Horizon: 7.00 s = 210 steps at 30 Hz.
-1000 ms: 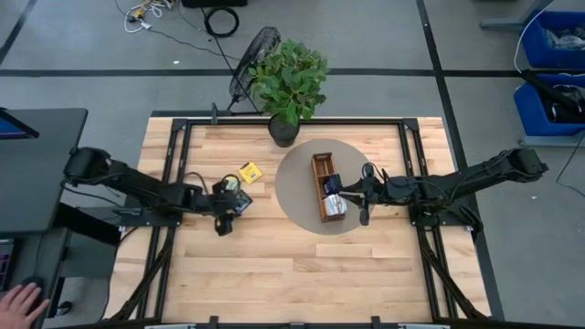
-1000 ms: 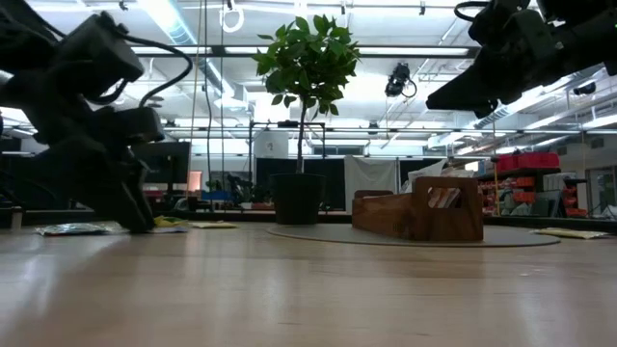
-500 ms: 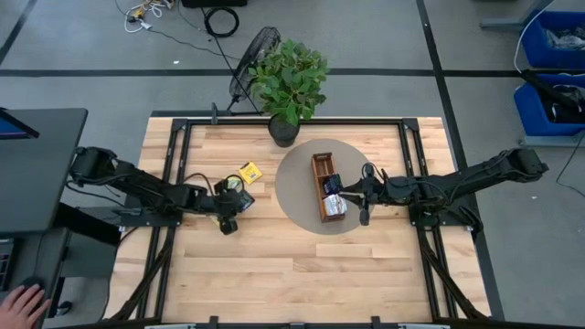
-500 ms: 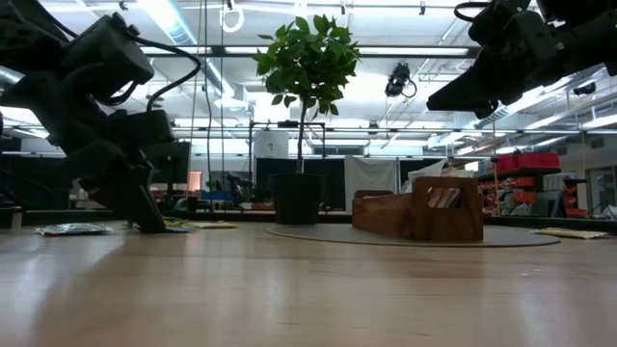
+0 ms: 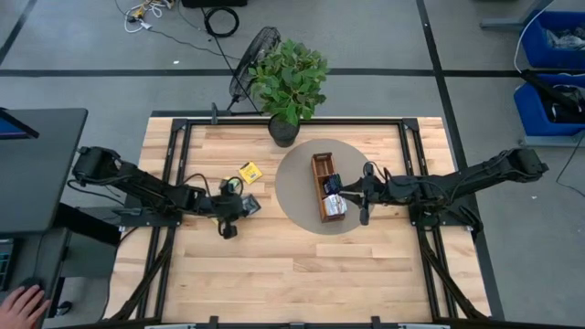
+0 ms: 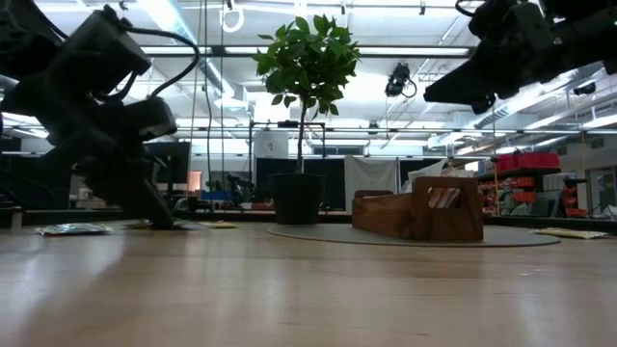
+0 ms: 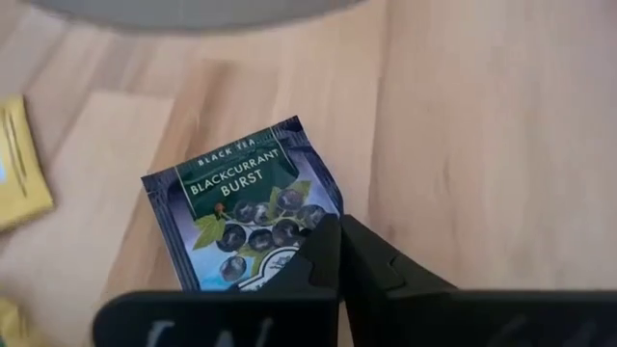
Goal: Pick & Place Tea
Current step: Put the purple tea bag into the middle section of the wooden organizer, then put the yellow tea bag into the top section of the wooden organizer
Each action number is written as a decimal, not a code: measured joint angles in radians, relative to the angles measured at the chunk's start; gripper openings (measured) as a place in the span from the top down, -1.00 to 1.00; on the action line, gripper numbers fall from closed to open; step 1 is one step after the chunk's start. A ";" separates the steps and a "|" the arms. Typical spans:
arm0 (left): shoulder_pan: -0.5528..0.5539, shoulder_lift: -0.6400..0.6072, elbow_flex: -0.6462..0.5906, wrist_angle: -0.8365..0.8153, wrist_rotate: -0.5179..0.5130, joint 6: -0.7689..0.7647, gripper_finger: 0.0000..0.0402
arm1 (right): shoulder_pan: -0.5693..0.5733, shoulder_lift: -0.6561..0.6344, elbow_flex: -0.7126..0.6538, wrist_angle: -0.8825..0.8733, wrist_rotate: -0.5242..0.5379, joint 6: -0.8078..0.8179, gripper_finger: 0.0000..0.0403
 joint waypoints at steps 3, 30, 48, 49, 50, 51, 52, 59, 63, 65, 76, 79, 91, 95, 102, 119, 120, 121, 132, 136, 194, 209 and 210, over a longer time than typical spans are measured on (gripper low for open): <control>0.000 0.000 0.000 0.033 -0.002 0.032 0.99 | 0.000 0.000 0.000 0.025 -0.011 -0.005 0.60; -0.002 -0.003 0.170 0.084 -0.072 0.411 0.99 | -0.180 0.149 0.007 0.233 -0.343 0.699 0.07; -0.002 -0.004 0.253 0.097 -0.072 0.600 0.99 | -0.283 0.508 0.560 -0.262 -0.538 0.647 -0.02; -0.002 -0.004 0.255 0.099 -0.072 0.601 0.99 | -0.290 0.535 0.589 -0.283 -0.547 0.637 -0.01; -0.002 -0.004 0.255 0.101 -0.072 0.602 0.99 | -0.295 0.561 0.619 -0.305 -0.552 0.630 0.00; -0.002 -0.004 0.255 0.099 -0.072 0.602 0.99 | -0.300 0.584 0.644 -0.331 -0.553 0.623 0.01; -0.002 -0.004 0.255 0.095 -0.072 0.602 0.99 | -0.302 0.606 0.666 -0.353 -0.564 0.614 0.02; -0.002 -0.004 0.255 0.114 -0.072 0.617 0.99 | -0.310 0.746 0.787 -0.353 -0.630 0.608 0.07; -0.002 -0.004 0.255 0.113 -0.072 0.618 0.99 | -0.310 0.791 0.832 -0.358 -0.654 0.607 0.10; -0.002 -0.004 0.255 0.112 -0.072 0.618 0.99 | -0.310 0.806 0.841 -0.354 -0.668 0.609 0.12; -0.002 -0.004 0.255 0.126 -0.071 0.619 0.99 | -0.312 0.811 0.843 -0.347 -0.647 0.607 0.43; -0.002 -0.004 0.255 0.133 -0.071 0.620 0.99 | -0.312 0.811 0.843 -0.347 -0.646 0.589 0.52; -0.002 -0.004 0.255 0.178 -0.071 0.629 0.99 | -0.312 0.811 0.843 -0.358 -0.637 0.555 0.79; -0.002 -0.004 0.255 0.192 -0.064 0.617 0.98 | -0.312 0.811 0.843 -0.362 -0.637 0.534 0.97; 0.000 -0.004 0.255 0.221 0.022 0.588 0.72 | -0.312 0.806 0.843 -0.421 -0.663 0.535 0.99; 0.085 -0.004 0.159 0.229 0.007 0.479 0.73 | -0.331 0.633 0.843 -0.870 -0.486 0.578 1.00; 0.087 -0.004 0.154 0.232 0.007 0.479 0.74 | -0.331 0.616 0.843 -0.893 -0.468 0.594 1.00; 0.088 -0.004 0.149 0.237 0.007 0.480 0.75 | -0.331 0.602 0.843 -0.918 -0.443 0.610 1.00; 0.103 -0.005 0.144 0.242 -0.008 0.459 0.76 | -0.353 0.527 0.843 -1.117 -0.238 0.781 1.00; 0.103 -0.005 0.144 0.241 -0.009 0.459 0.76 | -0.373 0.557 0.842 -1.138 -0.240 0.797 1.00; 0.173 -0.005 0.145 0.181 -0.124 0.269 0.38 | -0.250 0.667 0.755 -0.981 -0.179 0.458 -0.10; 0.203 -0.005 0.145 0.183 0.056 0.246 0.18 | -0.013 0.490 0.562 -0.482 -0.094 0.163 0.25; 0.203 -0.005 0.145 0.183 0.055 0.244 0.18 | -0.006 0.457 0.529 -0.464 -0.090 0.170 0.27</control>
